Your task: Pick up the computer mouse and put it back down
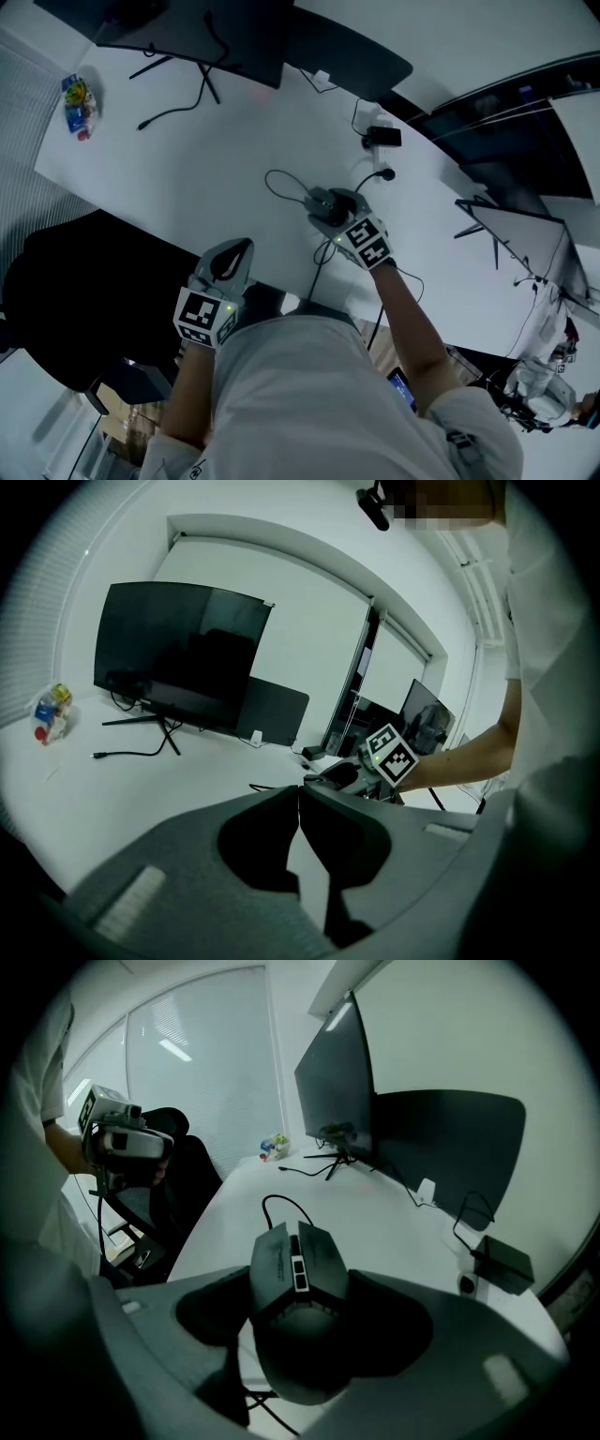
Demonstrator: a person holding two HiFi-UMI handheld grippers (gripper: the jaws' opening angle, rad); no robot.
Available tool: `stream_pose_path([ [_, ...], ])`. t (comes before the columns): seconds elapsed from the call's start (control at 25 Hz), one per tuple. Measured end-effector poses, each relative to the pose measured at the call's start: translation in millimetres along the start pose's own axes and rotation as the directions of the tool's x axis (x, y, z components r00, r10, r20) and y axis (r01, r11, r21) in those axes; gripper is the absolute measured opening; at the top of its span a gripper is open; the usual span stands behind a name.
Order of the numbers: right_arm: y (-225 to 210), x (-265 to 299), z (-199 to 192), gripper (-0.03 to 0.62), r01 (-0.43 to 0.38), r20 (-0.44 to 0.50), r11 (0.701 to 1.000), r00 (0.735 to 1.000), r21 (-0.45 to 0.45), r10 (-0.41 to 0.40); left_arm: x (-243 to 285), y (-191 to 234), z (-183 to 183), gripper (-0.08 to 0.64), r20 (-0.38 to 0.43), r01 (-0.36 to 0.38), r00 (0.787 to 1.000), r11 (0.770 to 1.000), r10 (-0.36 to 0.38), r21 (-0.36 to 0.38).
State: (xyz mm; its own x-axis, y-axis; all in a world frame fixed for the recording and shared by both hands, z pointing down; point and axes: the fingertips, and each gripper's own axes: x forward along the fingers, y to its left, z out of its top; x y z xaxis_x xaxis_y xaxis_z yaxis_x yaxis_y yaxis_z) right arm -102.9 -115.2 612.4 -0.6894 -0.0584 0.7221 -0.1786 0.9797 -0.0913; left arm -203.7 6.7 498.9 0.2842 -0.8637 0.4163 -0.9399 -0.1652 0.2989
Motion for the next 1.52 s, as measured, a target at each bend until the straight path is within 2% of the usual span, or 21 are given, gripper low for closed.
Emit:
stream_pose_path([
  [0.28,-8.9,-58.5,6.0,0.311,0.065,0.101,0.994,0.992,0.082,-0.073,22.1,-26.0,20.6,0.005,0.024,0.055,0.998,0.998,-0.056,0.045],
  [0.6,-12.4,-134.8,6.5,0.311,0.135,0.202,0.977,0.965,0.165,-0.168,49.4,-65.2,46.4,0.005,0.060,0.131,0.989,0.986,-0.137,0.099],
  [0.92,-10.7,-205.2,-9.2,0.311,0.188,0.287,0.951,0.923,0.244,-0.256,67.9,-113.6,62.1,0.005,0.077,0.200,0.974,0.969,-0.213,0.145],
  [1.08,-10.8,-236.4,-20.4,0.311,0.211,0.332,0.932,0.892,0.295,-0.308,75.2,-135.6,67.2,0.005,0.082,0.223,0.967,0.956,-0.242,0.189],
  [1.52,-6.1,-309.0,-54.8,0.311,0.267,0.394,0.876,0.814,0.400,-0.428,92.3,-185.6,74.7,0.005,0.088,0.292,0.945,0.934,-0.314,0.204],
])
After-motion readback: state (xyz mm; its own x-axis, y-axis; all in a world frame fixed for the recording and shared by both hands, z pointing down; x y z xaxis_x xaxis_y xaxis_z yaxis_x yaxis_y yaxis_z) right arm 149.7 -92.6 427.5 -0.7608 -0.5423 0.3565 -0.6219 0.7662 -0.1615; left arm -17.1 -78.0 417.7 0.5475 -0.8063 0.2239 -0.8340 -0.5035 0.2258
